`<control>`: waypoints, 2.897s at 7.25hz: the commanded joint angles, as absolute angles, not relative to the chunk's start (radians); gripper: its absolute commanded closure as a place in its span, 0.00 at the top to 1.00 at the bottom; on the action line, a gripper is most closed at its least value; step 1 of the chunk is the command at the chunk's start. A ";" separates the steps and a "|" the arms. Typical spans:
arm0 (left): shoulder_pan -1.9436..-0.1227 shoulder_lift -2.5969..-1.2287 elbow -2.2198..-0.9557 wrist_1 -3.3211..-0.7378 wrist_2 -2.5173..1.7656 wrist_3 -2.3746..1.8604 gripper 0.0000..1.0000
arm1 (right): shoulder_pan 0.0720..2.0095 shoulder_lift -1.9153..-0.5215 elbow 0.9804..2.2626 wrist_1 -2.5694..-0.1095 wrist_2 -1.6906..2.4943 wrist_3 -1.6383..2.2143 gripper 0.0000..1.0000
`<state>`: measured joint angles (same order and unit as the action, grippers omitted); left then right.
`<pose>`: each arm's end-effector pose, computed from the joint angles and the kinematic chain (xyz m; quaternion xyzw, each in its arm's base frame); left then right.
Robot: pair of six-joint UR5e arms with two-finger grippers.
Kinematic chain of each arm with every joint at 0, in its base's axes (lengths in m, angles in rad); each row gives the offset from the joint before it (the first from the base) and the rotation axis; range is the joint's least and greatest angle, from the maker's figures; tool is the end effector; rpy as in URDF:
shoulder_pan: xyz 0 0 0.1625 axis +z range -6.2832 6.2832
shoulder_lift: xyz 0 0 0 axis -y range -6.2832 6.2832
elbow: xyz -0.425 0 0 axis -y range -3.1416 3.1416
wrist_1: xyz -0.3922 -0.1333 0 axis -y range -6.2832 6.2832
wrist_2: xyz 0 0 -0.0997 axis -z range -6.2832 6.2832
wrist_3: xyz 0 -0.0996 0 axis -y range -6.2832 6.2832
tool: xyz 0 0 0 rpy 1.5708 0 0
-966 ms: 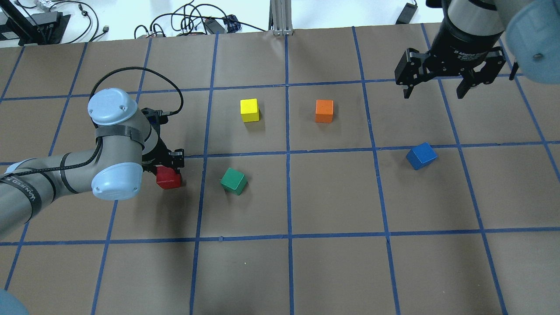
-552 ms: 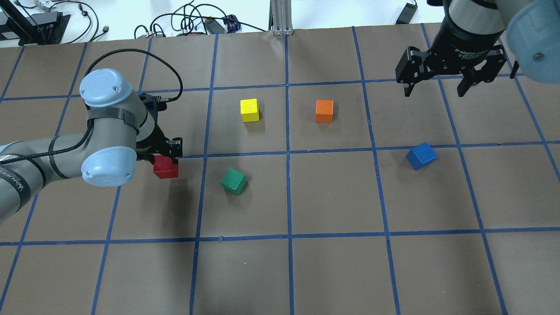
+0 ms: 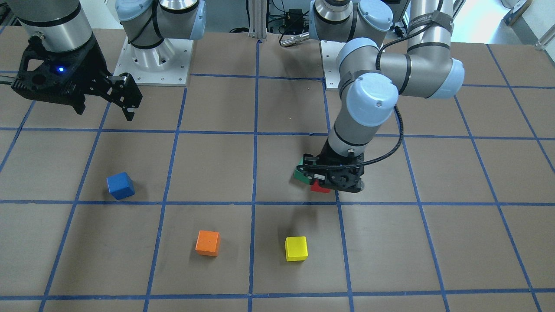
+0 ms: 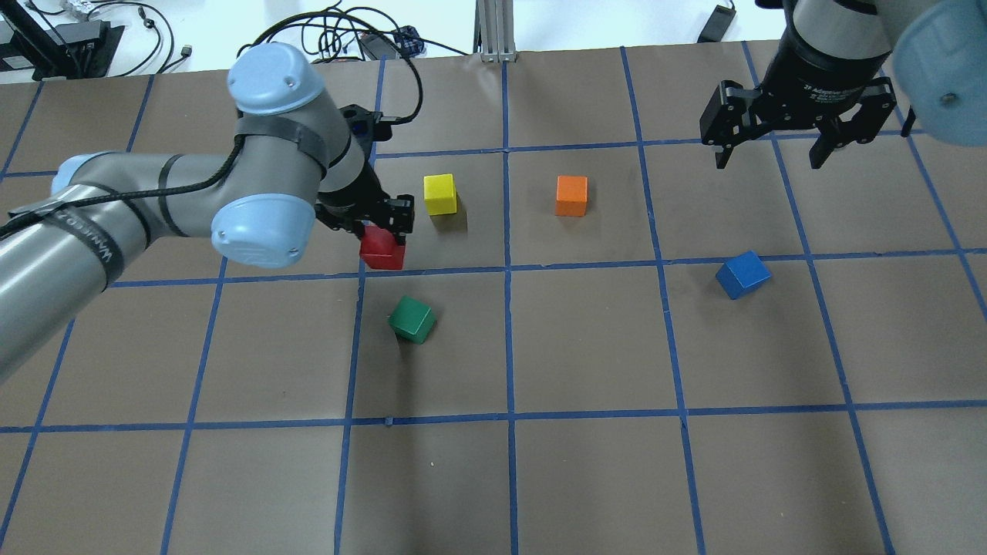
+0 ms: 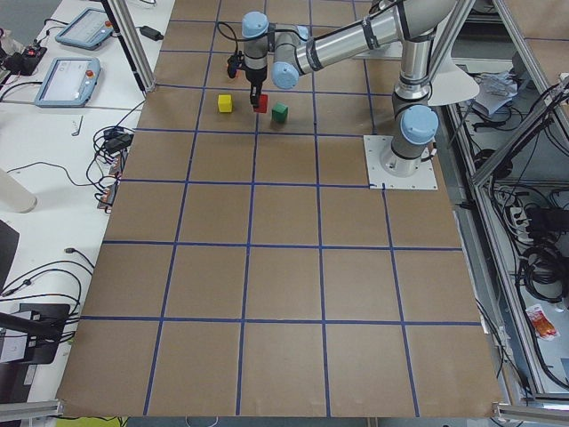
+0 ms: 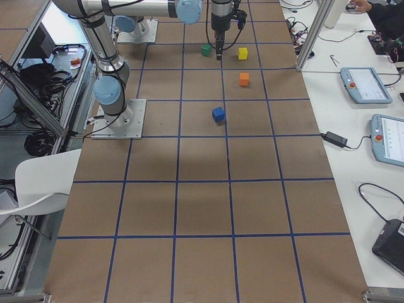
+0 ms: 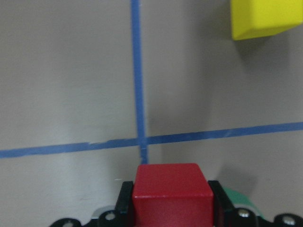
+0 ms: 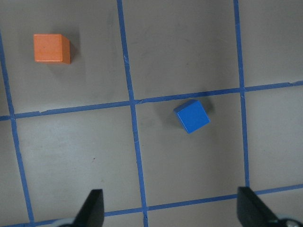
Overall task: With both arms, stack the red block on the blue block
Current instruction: 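Carry the red cube with the left gripper toward the table center, then release the red cube and raise the left gripper away, then reach the right gripper over the red cube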
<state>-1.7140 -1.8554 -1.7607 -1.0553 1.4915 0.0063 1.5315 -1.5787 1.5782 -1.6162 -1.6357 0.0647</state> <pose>-0.2214 -0.5459 0.2961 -0.0754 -0.9962 0.0177 0.0409 0.1074 -0.4976 0.4930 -0.0527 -0.9978 0.0233 0.0321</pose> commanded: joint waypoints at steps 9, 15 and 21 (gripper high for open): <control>-1.916 -2.100 -1.589 -0.952 1.494 -0.255 1.00 | 1.523 -1.575 1.583 -1.612 -1.635 0.072 1.00; -1.599 -1.752 -1.571 -1.404 1.543 0.106 1.00 | 1.563 -1.484 1.640 -1.789 -1.565 0.092 1.00; -1.592 -1.603 -1.522 -1.557 1.555 0.097 1.00 | 1.761 -1.171 1.635 -2.144 -1.457 0.239 1.00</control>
